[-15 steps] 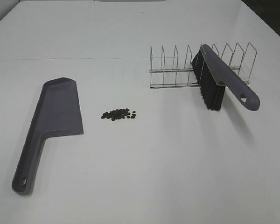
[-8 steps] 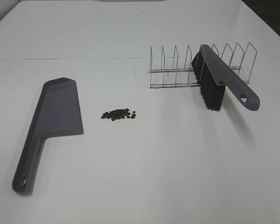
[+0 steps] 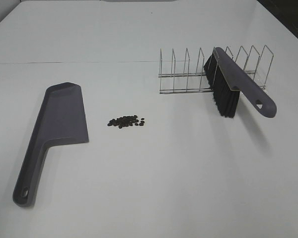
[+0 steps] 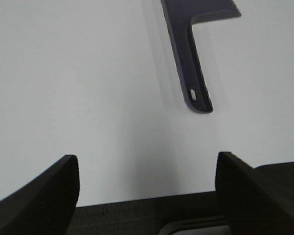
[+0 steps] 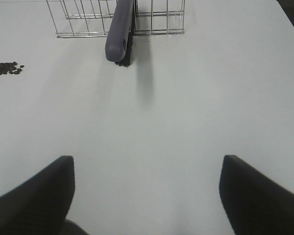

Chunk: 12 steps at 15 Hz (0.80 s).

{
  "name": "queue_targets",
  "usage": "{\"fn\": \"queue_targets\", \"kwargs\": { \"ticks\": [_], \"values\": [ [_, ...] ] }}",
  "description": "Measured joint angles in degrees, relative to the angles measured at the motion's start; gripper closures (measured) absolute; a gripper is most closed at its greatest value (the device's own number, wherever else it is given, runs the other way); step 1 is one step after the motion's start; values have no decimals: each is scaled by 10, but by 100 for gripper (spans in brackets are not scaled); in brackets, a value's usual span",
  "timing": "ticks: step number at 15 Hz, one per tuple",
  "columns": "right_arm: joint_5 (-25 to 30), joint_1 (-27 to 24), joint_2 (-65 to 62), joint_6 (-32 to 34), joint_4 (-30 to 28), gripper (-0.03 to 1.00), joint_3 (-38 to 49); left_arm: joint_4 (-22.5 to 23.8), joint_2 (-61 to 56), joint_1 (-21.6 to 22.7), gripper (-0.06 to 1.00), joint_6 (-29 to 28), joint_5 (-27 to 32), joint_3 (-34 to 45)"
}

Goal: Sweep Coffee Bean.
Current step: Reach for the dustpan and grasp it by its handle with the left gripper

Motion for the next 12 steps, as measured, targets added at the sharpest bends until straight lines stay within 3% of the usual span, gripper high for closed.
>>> {"fn": "queue_targets", "kwargs": {
  "ticks": [4, 8, 12],
  "values": [
    [0, 0, 0, 0, 0, 21, 0, 0, 88, 0, 24, -1, -16, -6],
    [0, 0, 0, 0, 0, 21, 0, -19, 219, 0, 24, -1, -109, -36],
    [0, 0, 0, 0, 0, 21, 0, -44, 340, 0, 24, -1, -143, -89]
  ]
}}
